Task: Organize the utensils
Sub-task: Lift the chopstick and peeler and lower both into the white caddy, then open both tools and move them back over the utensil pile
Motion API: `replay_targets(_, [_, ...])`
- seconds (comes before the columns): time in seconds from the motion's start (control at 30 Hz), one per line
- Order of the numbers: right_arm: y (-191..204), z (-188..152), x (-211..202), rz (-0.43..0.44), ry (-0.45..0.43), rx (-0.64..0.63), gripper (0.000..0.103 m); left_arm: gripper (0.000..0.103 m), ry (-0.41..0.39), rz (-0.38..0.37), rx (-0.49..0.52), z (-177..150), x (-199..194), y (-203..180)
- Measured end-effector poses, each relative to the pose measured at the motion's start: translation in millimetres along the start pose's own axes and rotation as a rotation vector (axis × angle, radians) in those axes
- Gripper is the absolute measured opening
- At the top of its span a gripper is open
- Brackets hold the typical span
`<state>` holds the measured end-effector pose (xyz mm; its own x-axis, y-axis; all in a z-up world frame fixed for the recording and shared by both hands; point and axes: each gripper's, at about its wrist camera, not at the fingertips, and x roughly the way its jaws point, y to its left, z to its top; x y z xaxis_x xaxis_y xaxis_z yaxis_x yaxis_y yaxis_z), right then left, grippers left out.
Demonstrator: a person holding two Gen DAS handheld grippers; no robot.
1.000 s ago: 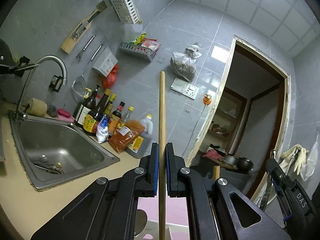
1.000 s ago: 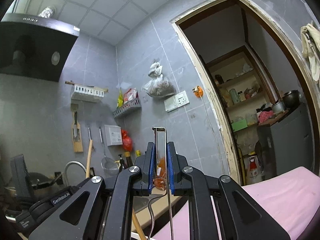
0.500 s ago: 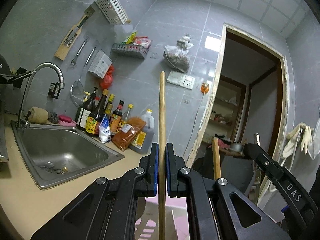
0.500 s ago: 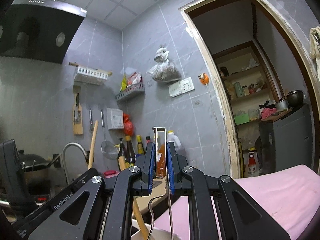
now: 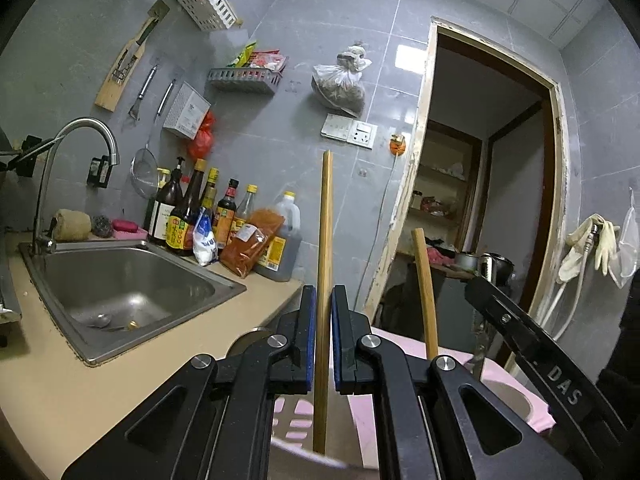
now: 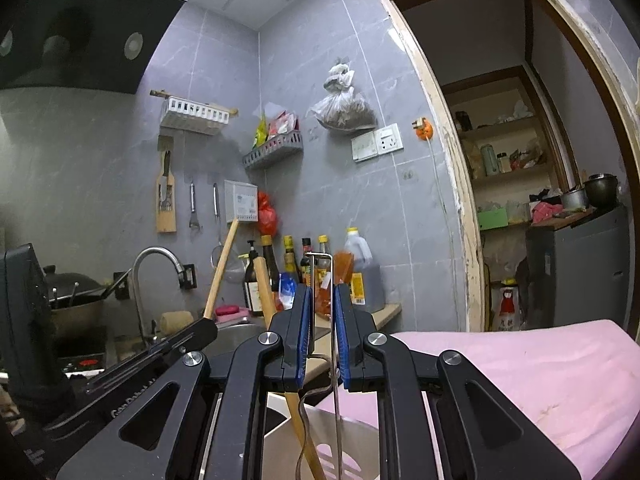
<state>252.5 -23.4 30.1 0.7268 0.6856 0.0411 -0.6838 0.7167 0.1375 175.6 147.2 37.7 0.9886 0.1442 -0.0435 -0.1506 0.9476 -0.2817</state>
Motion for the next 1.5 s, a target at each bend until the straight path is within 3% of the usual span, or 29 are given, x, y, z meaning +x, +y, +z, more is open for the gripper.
replay_targets(0.1, [1,0,-1,0.005,0.006,0.004,0.011,0.005,0.016,-0.015,-0.016,-1,-5,4])
replay_targets(0.23, [2,2,-5,0.011,-0.002,0.01,0.022,0.006,0.025,-0.016,-0.025,-1,-4,6])
replay_targets(0.37, [3,6,-11,0.008,-0.024,0.017,0.025,0.006,0.032,-0.036,-0.027,1,-6,6])
replay_targets(0.47, [1,12,-18,-0.008,-0.046,0.025,0.034,0.007,0.028,-0.046,-0.028,6,-10,5])
replay_targets(0.53, [-1,15,-23,-0.019,-0.057,0.033,0.049,0.007,0.023,-0.045,-0.014,10,-13,3])
replay_targets(0.67, [-11,24,-39,-0.065,-0.07,0.051,0.055,0.009,0.029,-0.055,0.035,14,-20,-7])
replay_targets(0.77, [-19,27,-53,-0.1,-0.07,0.071,0.068,0.02,0.038,-0.074,0.062,16,-27,-16])
replay_targets(0.83, [-24,30,-64,-0.126,-0.065,0.076,0.075,0.036,0.039,-0.086,0.079,17,-32,-23])
replay_targets(0.97, [-35,35,-90,-0.177,-0.049,0.077,0.085,0.044,0.072,-0.13,0.107,19,-41,-39])
replay_targets(1.1, [-50,39,-121,-0.226,-0.02,0.066,0.103,0.068,0.127,-0.183,0.124,18,-48,-55])
replay_targets(1.13, [-53,41,-129,-0.238,-0.01,0.059,0.103,0.074,0.137,-0.197,0.127,16,-50,-60])
replay_targets(1.2, [-61,43,-144,-0.266,0.013,0.04,0.103,0.078,0.172,-0.226,0.142,12,-52,-70])
replay_targets(1.4, [-89,43,-180,-0.356,0.14,0.008,0.103,0.08,0.295,-0.304,0.197,-9,-52,-100])
replay_targets(1.5, [-104,35,-191,-0.395,0.234,0.008,0.103,0.08,0.405,-0.351,0.217,-25,-43,-116])
